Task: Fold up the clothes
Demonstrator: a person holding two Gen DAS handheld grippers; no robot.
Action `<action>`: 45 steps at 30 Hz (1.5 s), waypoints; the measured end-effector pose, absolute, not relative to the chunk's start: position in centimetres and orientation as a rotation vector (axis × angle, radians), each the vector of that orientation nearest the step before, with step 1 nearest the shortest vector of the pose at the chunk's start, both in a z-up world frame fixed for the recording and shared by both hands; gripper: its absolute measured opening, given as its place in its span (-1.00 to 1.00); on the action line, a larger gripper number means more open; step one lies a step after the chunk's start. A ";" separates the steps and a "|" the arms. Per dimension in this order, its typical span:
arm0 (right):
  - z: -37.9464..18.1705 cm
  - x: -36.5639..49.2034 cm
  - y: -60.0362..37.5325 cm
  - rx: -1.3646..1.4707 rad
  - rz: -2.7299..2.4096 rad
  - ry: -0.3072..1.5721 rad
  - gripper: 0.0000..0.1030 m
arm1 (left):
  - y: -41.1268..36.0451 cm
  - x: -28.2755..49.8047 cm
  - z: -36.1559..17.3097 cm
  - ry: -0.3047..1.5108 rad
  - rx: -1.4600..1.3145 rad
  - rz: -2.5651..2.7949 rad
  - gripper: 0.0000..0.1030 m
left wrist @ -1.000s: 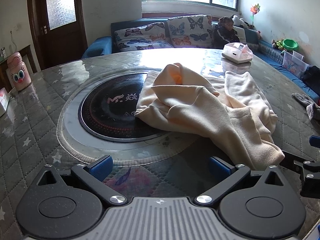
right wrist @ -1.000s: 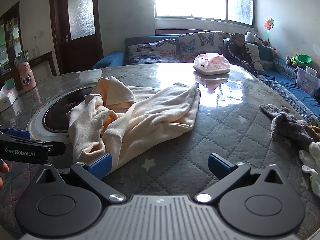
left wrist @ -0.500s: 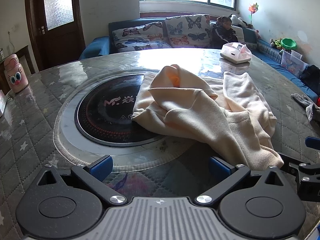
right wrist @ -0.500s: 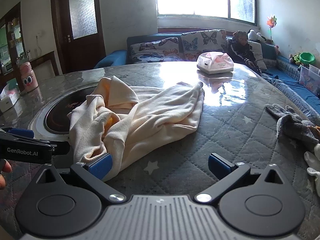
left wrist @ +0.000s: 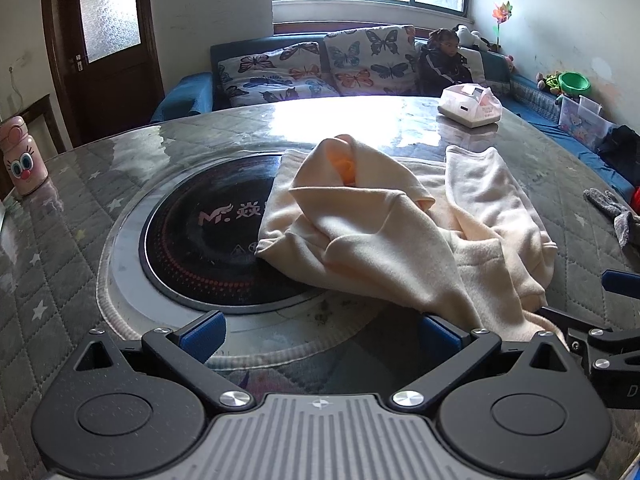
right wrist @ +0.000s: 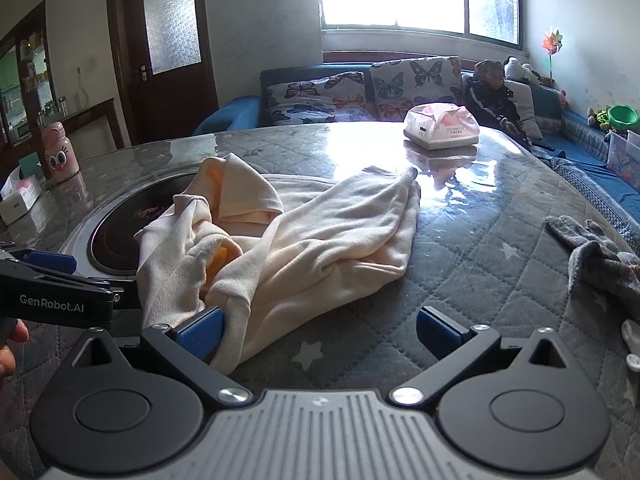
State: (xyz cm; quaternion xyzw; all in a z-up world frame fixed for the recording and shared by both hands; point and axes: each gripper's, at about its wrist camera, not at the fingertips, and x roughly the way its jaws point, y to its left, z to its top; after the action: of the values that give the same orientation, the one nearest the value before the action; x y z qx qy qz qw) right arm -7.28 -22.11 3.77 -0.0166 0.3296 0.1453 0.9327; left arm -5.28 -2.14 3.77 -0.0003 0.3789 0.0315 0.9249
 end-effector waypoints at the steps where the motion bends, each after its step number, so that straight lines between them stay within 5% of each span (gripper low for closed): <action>1: 3.8 -7.2 -22.1 -0.033 0.299 0.675 1.00 | -2.2 -5.2 3.8 0.777 0.002 0.063 1.00; 38: 5.0 2.9 -21.1 -0.085 0.324 0.678 1.00 | -1.2 7.2 5.7 0.726 0.109 0.002 0.98; 45: 4.7 7.0 -21.2 -0.070 0.321 0.703 0.91 | -1.0 9.9 4.1 0.764 0.114 -0.052 0.56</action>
State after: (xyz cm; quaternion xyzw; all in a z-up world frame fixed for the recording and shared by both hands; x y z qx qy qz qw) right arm 6.96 -21.15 4.74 -0.0339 0.3428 0.1566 0.9257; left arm 9.90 -0.97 4.11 0.0555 0.3724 -0.0255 0.9260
